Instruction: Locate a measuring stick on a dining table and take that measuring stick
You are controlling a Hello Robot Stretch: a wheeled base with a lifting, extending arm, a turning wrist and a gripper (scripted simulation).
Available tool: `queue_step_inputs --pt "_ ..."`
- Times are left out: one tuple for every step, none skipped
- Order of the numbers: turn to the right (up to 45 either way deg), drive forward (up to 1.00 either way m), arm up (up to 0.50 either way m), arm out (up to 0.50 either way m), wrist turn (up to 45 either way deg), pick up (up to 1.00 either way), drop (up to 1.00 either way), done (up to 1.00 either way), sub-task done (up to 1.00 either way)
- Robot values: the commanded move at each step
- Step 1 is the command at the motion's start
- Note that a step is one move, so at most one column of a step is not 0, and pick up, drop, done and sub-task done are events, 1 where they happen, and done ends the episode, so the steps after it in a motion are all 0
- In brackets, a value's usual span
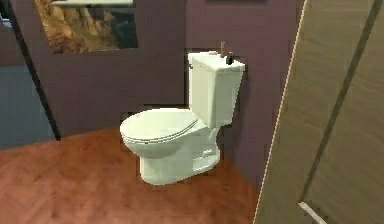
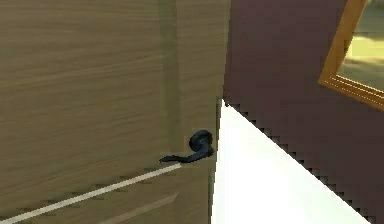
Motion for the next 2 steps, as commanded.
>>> queue_step_inputs --pt "0.0 0.30 0.00 0.00 0.0 0.00 0.00 0.00 0.00" --pt "-36.0 0.00 0.00 0.00 0.0 0.00 0.00 0.00 0.00"
